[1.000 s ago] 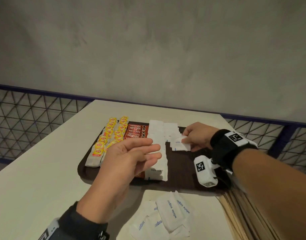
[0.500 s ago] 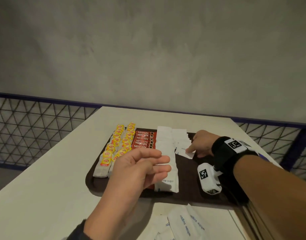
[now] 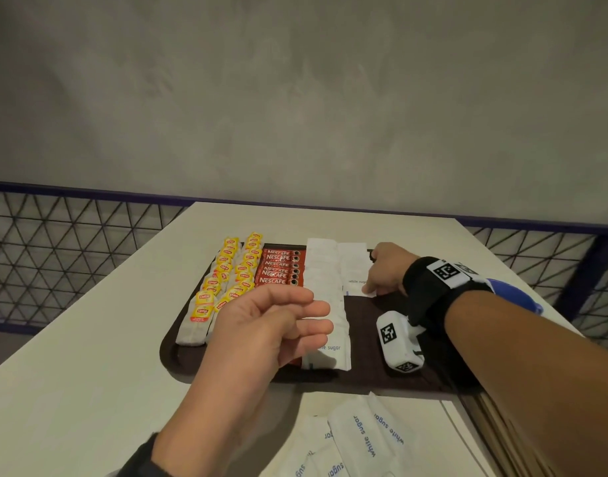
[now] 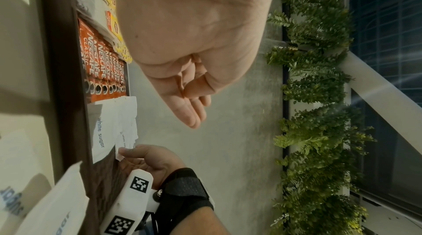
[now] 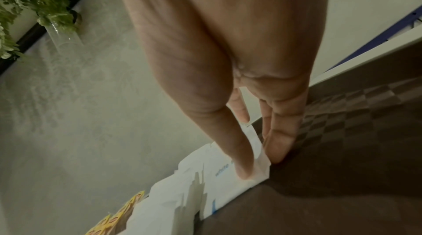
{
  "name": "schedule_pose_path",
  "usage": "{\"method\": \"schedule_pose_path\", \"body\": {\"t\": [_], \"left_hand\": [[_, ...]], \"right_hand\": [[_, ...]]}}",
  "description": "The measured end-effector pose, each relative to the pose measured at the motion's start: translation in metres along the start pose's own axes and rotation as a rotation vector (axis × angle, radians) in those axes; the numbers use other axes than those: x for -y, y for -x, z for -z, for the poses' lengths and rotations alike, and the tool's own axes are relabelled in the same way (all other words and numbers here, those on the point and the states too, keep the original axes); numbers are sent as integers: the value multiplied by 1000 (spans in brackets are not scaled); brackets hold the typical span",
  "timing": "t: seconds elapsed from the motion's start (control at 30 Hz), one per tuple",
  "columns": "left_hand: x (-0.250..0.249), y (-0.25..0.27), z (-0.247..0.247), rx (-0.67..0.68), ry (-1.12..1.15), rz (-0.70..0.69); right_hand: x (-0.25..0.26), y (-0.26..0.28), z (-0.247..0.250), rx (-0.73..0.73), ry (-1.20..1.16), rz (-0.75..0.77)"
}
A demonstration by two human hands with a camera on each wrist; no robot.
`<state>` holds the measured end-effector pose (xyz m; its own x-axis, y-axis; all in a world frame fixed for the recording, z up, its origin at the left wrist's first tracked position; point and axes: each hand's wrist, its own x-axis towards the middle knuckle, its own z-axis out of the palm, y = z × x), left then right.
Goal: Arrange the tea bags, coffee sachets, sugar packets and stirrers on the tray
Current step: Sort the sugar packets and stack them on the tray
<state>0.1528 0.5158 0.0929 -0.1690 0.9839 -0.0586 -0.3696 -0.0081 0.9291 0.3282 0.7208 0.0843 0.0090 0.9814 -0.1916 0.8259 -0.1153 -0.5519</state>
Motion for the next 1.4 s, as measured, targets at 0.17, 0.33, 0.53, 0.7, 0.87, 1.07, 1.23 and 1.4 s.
{"method": "schedule_pose_path", "body": {"t": [0.17, 0.33, 0.53, 0.7, 0.87, 1.07, 1.23, 1.4], "left_hand": [[3, 1, -1, 8, -16, 1], [4, 0, 0, 4, -7, -6], [4, 0, 0, -2, 3, -4], [3, 0, -2, -2, -5, 1], [4, 0, -1, -6, -23, -4], [5, -2, 0, -5, -52, -10], [6, -2, 1, 2, -63, -17], [6, -1, -2, 3, -97, -18]], "right_hand": [[1, -3, -1, 15, -14, -16], [-6, -11, 10, 28, -157, -117], [-11, -12, 14, 82, -254, -194], [-9, -13, 11, 82, -347, -217], [-10, -20, 13, 110, -389, -277], [-5, -31, 7, 41, -401, -208], [0, -41, 2, 1, -407, -169], [3, -36, 1, -24, -388, -122]]}}
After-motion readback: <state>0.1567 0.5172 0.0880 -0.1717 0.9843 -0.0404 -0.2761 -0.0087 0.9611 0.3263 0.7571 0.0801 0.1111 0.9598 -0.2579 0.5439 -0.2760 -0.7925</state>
